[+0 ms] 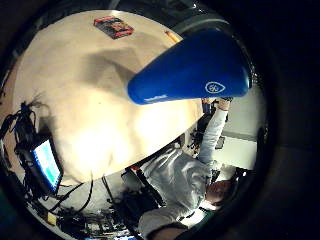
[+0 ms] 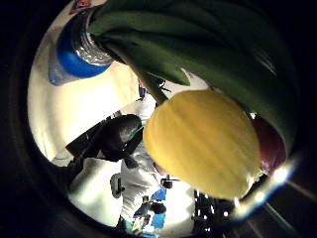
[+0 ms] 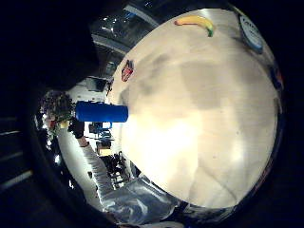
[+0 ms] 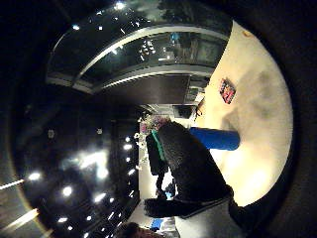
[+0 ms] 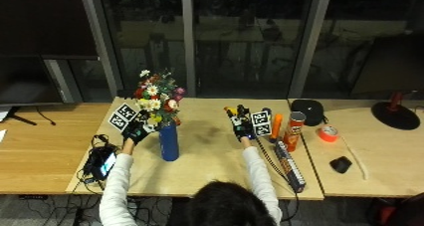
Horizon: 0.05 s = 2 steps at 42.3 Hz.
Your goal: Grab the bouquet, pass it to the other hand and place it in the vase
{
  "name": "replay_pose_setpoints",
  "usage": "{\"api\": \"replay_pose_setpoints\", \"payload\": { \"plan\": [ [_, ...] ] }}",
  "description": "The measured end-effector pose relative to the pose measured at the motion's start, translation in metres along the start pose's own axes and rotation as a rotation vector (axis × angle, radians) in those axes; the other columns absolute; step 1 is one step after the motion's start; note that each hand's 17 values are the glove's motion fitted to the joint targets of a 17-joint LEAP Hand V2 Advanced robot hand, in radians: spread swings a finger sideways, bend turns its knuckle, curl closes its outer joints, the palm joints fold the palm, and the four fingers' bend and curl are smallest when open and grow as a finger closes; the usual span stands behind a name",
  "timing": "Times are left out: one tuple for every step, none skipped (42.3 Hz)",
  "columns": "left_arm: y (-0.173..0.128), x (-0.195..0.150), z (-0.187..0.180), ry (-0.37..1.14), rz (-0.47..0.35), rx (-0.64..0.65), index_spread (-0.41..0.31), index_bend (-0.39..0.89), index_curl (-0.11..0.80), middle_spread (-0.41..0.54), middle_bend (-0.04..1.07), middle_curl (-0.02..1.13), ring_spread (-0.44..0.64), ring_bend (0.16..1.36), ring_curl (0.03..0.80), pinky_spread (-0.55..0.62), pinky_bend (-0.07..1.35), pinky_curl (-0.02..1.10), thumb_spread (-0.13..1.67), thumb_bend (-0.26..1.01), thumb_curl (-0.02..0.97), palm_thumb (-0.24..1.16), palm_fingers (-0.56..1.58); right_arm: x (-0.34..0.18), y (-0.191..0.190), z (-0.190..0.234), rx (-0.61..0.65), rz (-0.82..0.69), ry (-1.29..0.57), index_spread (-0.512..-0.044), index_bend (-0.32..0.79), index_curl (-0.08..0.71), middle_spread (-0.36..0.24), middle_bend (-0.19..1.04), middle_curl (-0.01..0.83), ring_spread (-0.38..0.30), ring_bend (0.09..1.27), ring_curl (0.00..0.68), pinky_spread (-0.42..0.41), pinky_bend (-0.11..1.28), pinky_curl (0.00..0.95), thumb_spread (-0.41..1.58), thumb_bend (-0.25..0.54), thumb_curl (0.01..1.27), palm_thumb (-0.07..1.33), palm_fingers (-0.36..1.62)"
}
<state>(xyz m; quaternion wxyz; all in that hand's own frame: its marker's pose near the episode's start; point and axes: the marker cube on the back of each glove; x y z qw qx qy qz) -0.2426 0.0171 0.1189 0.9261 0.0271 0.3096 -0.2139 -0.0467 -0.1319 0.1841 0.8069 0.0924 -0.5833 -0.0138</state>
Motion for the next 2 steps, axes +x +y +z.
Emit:
{"api": "replay_pose_setpoints", "payload": {
  "plan": [
    [0.0064, 0.0075, 0.0010, 0.066, 0.023, -0.072, 0.126, 0.05, 0.200, 0.448, 0.16, 0.27, 0.50, 0.46, 0.278, 0.50, 0.28, 0.30, 0.85, -0.04, 0.461, 0.45, -0.24, 0.0025, -0.0024, -0.0008, 0.013, -0.007, 0.010, -0.395, 0.15, 0.201, -0.025, 0.21, 0.341, 0.089, 0.45, 0.286, 0.248, 0.52, 0.325, 1.10, -0.020, 0.33, 0.32, 0.04],
    [0.0072, 0.0069, 0.0009, 0.069, 0.000, -0.101, 0.128, 0.05, 0.194, 0.451, 0.16, 0.27, 0.51, 0.45, 0.276, 0.51, 0.28, 0.30, 0.85, -0.04, 0.456, 0.45, -0.24, 0.0051, -0.0049, -0.0014, 0.026, -0.016, 0.019, -0.394, 0.14, 0.202, -0.027, 0.21, 0.341, 0.089, 0.44, 0.286, 0.248, 0.51, 0.325, 1.10, -0.021, 0.33, 0.32, 0.04]
  ]
}}
